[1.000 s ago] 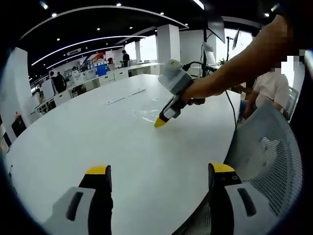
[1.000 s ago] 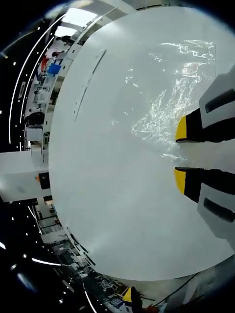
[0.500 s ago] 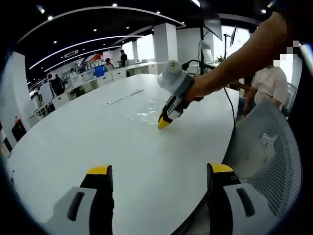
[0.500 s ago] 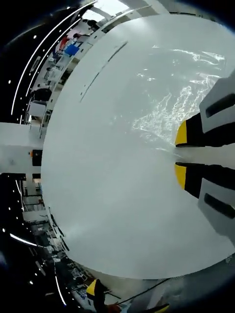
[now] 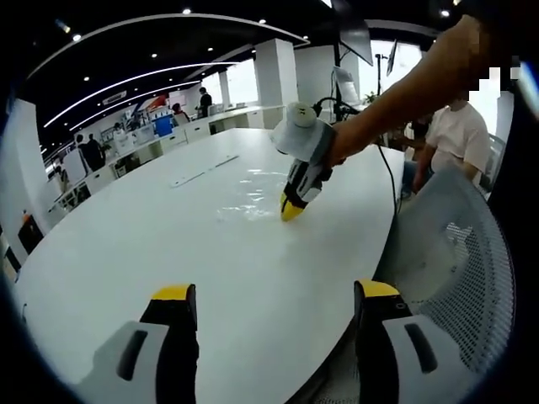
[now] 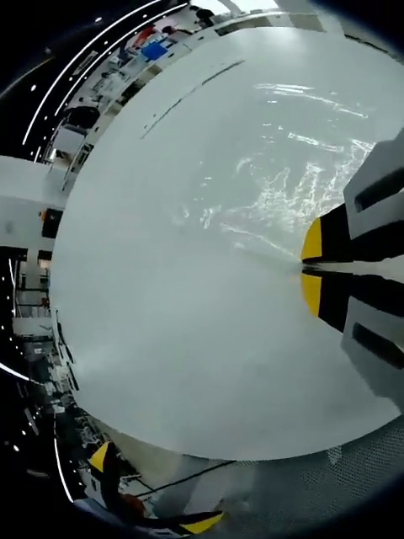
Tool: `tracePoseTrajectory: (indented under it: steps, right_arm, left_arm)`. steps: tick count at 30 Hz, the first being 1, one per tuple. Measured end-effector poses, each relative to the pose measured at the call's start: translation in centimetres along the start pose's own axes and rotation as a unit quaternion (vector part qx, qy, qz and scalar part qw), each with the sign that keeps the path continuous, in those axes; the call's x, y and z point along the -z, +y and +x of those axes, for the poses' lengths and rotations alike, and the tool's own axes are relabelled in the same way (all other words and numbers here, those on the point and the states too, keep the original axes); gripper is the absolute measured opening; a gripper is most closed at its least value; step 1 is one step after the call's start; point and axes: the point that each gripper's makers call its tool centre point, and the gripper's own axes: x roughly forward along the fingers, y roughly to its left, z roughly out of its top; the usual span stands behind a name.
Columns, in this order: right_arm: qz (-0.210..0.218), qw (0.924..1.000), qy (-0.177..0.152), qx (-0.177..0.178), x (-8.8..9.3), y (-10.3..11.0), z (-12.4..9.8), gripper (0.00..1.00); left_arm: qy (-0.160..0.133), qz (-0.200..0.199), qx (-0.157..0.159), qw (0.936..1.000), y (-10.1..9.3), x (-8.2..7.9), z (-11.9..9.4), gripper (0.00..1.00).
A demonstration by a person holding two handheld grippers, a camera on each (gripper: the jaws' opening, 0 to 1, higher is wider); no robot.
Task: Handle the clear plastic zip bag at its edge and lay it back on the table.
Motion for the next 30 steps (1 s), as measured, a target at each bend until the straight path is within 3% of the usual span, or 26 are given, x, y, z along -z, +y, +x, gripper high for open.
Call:
tracePoseTrajectory:
  steps: [5, 13, 16, 20, 21, 30]
  right_arm:
    - [0.059, 0.9983, -0.003, 0.002, -0.2, -0.1, 0.1, 0.08]
    - [0.107, 0.9933, -0.026, 0.035, -1.7, -0.4, 0.6, 0.18]
    - [0.108, 0.9924, -0.026, 0.052, -2.0, -0.8, 0.9, 0.18]
    - [0.139, 0.9882, -0.018, 0.063, -1.5, -0.8, 1.0, 0.18]
    - [0.157, 0.985, -0.031, 0.064, -1.8, -0.8, 1.0, 0.17]
    - [0.152, 0.9863, -0.022, 0.061, -1.7, -0.3, 0.8, 0.14]
  left_arm:
    - [-0.003, -0.002, -0.006, 1.0, 0.0, -0.2, -0.4, 0.75]
    - [-0.007, -0.002, -0.014, 0.9999, 0.0, -0.3, -0.8, 0.75]
    - [-0.009, -0.004, -0.017, 0.9998, 0.1, -0.3, -0.9, 0.75]
    - [-0.008, -0.002, -0.02, 0.9998, 0.2, -0.3, -1.1, 0.75]
    - [-0.008, -0.002, -0.021, 0.9997, 0.2, -0.3, -1.1, 0.75]
    - [-0.007, -0.001, -0.022, 0.9997, 0.6, -0.4, -1.0, 0.75]
